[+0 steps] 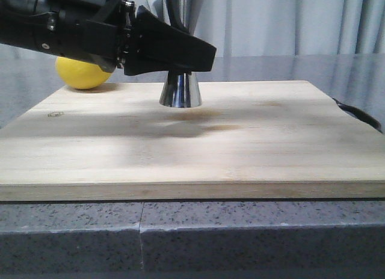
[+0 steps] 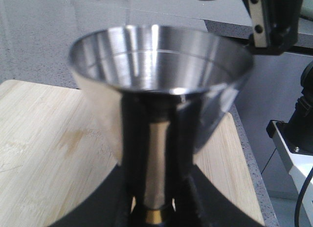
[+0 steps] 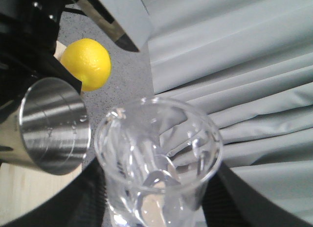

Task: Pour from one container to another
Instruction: 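Tilt the beaker with the right gripper over the jigger cup, then hold the tilted beaker, pouring liquid into the jigger held by left gripper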

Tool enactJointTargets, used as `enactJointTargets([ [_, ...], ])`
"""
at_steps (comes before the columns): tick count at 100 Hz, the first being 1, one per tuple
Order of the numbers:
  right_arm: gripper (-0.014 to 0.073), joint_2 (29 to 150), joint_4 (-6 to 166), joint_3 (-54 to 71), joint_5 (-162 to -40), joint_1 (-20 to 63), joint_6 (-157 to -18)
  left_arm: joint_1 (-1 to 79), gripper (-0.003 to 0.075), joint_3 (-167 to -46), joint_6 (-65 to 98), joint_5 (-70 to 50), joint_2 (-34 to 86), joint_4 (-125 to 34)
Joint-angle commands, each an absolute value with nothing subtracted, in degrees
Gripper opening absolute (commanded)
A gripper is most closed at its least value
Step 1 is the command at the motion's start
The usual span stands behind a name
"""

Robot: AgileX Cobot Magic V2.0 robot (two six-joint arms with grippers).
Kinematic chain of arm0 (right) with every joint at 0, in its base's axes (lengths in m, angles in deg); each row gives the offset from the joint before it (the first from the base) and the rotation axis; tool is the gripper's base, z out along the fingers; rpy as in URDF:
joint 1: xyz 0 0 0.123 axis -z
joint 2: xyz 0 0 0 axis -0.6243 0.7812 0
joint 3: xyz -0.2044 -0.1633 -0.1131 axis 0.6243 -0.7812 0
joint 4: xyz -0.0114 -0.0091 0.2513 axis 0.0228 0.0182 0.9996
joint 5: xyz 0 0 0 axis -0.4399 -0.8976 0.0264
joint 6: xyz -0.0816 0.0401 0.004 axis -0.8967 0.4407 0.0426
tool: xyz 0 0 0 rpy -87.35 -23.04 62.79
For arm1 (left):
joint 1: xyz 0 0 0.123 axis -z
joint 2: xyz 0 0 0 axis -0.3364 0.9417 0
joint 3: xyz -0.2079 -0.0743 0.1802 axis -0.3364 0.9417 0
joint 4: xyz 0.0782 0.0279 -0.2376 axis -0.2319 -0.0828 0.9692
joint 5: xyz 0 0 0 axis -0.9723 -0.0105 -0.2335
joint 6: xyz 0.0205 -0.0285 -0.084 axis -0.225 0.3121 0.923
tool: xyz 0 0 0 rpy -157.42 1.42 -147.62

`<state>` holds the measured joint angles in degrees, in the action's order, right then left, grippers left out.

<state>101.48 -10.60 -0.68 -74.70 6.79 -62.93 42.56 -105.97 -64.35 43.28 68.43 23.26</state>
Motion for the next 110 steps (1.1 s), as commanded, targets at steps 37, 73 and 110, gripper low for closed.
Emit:
enactJointTargets([
  [37, 0.0215, 100.24, -11.99, 1.40, -73.17, 6.71, -63.11, 43.06, -0.0019, -107.60, -63.94, 50.57, 65.63, 26.78],
  [73, 0.0215, 100.24, -13.51, 1.40, -73.41, 6.71, -63.11, 43.06, -0.0019, -107.60, -63.94, 50.57, 65.63, 25.92],
  [110, 0.0215, 100.24, -16.03, 1.40, -73.53, 6.71, -63.11, 43.06, -0.0019, -107.60, -63.94, 50.57, 65.63, 25.09],
])
